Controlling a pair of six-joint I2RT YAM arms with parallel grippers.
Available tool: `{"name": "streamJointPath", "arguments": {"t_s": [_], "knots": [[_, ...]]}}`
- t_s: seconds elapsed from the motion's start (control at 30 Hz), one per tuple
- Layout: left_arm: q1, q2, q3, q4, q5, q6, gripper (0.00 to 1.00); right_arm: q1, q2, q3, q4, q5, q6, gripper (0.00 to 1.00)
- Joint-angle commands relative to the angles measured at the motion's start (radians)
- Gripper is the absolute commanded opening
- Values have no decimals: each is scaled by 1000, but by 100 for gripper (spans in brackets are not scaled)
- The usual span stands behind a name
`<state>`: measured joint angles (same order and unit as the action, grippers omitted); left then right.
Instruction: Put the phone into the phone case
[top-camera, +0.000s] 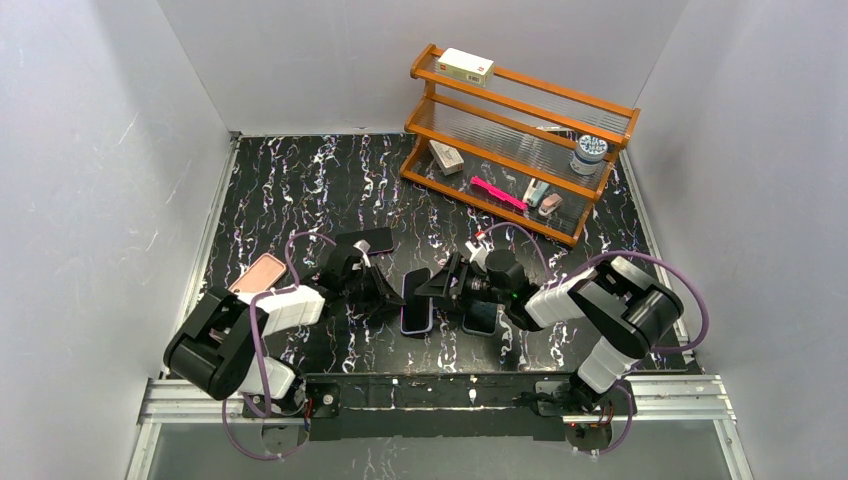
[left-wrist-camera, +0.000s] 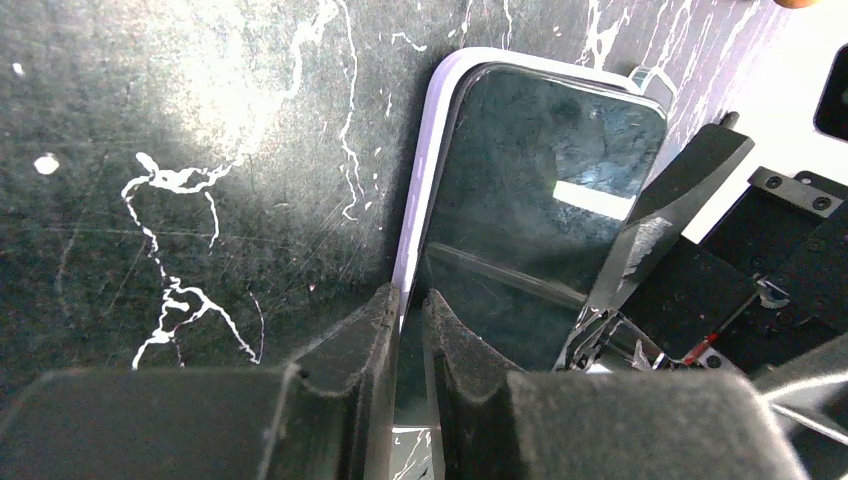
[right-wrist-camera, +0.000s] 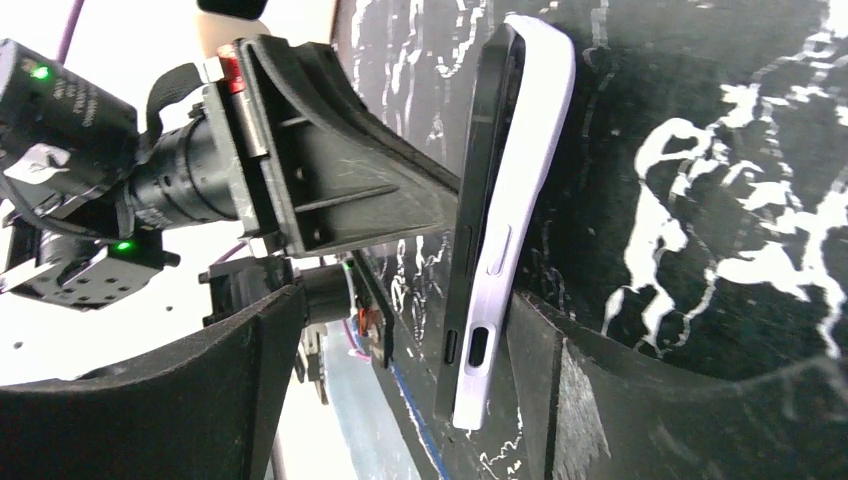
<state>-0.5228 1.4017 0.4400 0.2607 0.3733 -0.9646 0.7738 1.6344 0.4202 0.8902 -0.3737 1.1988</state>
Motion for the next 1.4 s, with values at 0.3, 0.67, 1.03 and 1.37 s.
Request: {"name": "streamJointPath", "arguments": {"t_s": [0.3,0.67,1.03,1.37], "knots": [[-13,-40,-33,-35,6,1,16,14,65,23,206,-86,44,62],[-13,-32,-35,-31,9,13,23,14,80,44,146,-38,46,23],[-13,-12,-48,-6,12,10,25,13,38,78,12,-29,1,31],[-13,-17,-57,1,10,3,25,32,45,113,-165,-20,-18,42]]}}
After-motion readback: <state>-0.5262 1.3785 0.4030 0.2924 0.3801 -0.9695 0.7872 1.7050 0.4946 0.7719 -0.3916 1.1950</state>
